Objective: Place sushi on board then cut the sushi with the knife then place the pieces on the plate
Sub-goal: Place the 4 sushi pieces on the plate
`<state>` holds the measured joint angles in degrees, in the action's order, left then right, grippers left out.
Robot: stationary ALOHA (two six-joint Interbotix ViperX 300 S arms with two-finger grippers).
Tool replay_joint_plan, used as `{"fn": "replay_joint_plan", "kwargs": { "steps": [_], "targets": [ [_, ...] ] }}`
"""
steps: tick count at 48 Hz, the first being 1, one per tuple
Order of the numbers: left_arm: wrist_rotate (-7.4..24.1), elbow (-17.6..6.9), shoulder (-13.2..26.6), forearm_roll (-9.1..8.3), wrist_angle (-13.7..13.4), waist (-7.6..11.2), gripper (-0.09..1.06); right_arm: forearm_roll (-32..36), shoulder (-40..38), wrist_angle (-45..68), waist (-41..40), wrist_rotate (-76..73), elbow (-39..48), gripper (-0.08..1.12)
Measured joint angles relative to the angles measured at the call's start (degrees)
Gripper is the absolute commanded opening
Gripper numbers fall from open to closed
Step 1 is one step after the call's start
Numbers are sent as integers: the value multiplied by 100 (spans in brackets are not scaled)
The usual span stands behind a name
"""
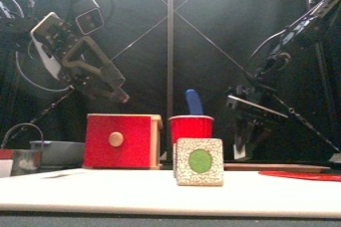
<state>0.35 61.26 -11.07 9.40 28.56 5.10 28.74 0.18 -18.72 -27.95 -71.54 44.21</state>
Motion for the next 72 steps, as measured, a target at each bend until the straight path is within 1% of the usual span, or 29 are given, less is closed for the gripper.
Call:
{"fn": "replay_joint_plan", "kwargs": {
  "steps": [5,13,17,21,24,33,38,42,47,50,54,58,62,64,68,72],
  "targets": [
    [0,44,0,0,0,0,90,-9,193,0,0,-9,-237,61],
    [0,114,-9,0,0,9,90,62,229,-141,9,-9,-343,64],
    [0,123,0,0,0,9,90,141,237,-149,53,-9,-334,70],
    [0,123,0,0,0,9,90,176,246,-158,114,-9,-343,80],
    [-9,123,0,0,0,9,90,176,255,-167,158,-9,-334,83],
    [-26,123,-9,0,0,18,90,167,229,-422,360,35,-334,83],
    [-18,105,0,0,0,18,90,202,-123,-835,492,88,-281,83],
    [-18,53,0,0,0,18,90,281,-668,-1081,747,88,-79,83],
    [-18,-35,0,0,0,18,90,264,-1362,-1055,1494,255,316,83],
    [-26,-88,0,0,0,18,90,-18,-1696,-1020,2021,378,457,83],
    [-18,-176,26,0,0,18,90,-510,-1854,-1020,2637,677,448,83],
    [-18,-343,149,0,0,18,90,-1362,-1854,-1213,3050,1617,264,83],
    [-18,-519,352,0,0,26,90,-2355,-1749,-1459,3111,2865,9,83],
    [-26,-598,439,0,0,18,90,-2725,-1661,-1450,3120,3480,-105,83],
    [-9,-756,563,0,0,35,90,-3067,-1485,-1222,3155,4474,-290,83],
    [-9,-791,563,0,0,44,90,-3120,-1239,-809,3234,5036,-466,83]
  ]
}}
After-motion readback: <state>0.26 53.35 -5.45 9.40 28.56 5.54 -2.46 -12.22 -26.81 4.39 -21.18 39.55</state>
